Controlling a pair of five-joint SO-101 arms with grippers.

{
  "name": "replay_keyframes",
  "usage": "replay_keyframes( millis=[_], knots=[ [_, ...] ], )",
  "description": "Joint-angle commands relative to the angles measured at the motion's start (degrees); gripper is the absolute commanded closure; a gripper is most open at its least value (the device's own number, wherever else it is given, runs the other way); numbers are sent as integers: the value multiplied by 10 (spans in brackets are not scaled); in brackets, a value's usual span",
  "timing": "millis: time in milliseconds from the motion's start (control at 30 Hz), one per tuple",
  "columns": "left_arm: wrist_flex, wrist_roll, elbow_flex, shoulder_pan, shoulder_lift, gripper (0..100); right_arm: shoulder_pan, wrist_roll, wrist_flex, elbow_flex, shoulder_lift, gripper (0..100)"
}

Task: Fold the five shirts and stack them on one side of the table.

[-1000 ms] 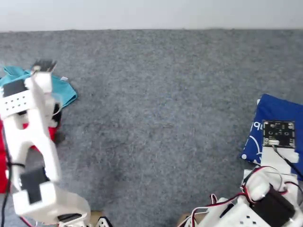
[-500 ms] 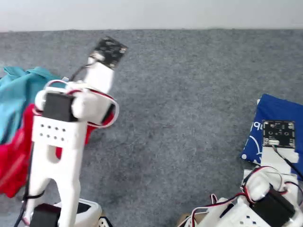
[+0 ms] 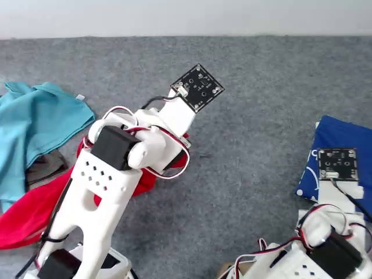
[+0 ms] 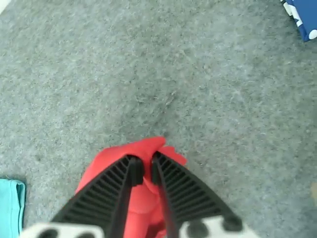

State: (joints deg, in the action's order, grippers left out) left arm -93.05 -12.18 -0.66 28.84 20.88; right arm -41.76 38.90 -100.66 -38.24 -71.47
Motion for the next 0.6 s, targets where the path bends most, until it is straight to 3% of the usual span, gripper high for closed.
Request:
replay_keyframes(
  millis=[0,167,333,567],
  knots=[
    [3,4,-24,7,17,972,-5,4,-22,-2,-1,988],
    [-52,39,-27,4,23,840,-2,3,-3,-50,-1,984],
    [-76,56,-22,4,23,821,4,4,36,-89,2,983],
    [-75,55,-23,-11,55,822,132,0,38,-51,110,983]
  ],
)
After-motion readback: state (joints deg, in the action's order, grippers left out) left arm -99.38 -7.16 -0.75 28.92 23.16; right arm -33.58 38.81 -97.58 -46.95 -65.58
